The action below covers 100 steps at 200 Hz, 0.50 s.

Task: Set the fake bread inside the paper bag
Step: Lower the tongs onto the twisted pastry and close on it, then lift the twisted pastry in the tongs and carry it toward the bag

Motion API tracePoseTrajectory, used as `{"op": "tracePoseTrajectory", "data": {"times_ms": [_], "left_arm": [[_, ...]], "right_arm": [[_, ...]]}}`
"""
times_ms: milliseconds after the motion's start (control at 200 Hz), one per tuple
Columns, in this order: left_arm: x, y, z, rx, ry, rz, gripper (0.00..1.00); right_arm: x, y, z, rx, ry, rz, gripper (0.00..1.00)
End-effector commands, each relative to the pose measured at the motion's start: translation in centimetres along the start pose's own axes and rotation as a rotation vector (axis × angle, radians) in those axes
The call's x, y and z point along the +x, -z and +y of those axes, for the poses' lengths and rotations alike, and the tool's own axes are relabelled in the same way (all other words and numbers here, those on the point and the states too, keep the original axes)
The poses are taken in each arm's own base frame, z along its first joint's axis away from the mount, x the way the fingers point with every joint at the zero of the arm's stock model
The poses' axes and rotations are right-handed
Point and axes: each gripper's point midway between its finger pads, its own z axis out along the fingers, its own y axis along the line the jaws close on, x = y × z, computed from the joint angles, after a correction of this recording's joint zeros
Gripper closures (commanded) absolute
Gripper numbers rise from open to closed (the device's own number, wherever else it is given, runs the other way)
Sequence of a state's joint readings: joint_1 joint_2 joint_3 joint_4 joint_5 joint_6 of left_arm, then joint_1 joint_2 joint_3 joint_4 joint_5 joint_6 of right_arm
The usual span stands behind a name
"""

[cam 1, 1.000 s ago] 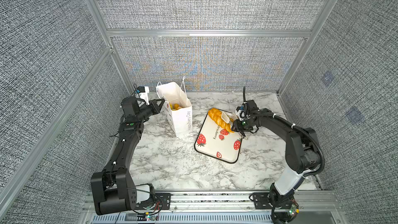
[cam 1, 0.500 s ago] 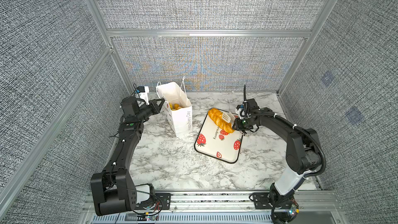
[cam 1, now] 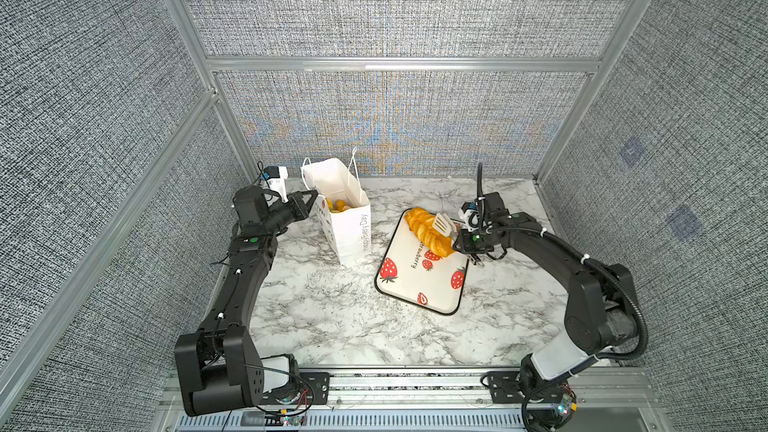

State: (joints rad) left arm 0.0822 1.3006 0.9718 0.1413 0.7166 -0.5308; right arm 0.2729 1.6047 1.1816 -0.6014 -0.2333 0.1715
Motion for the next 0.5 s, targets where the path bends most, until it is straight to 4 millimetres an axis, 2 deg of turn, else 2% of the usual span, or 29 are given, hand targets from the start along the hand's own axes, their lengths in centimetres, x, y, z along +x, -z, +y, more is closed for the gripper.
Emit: {"op": "tracePoseTrajectory", "data": {"times_ms": [0, 215, 495], "left_arm": [[-0.2, 0.0, -0.3, 0.022, -0.012, -0.006, 0.99], [-0.2, 0.0, -0.3, 0.021, -0.013, -0.007, 0.99], [-0.1, -0.1, -0.3, 0.020, -0.011, -0.006, 0.98]], "right_arm": [[-0.7, 0.5, 0.1, 0.000, -0.006, -0.044, 0.75], [-0.7, 1.6, 0.3, -0.004, -0.016, -0.081, 0.76], [-1.1, 4.2, 1.3, -0.036, -0.017, -0.153, 0.80]]}}
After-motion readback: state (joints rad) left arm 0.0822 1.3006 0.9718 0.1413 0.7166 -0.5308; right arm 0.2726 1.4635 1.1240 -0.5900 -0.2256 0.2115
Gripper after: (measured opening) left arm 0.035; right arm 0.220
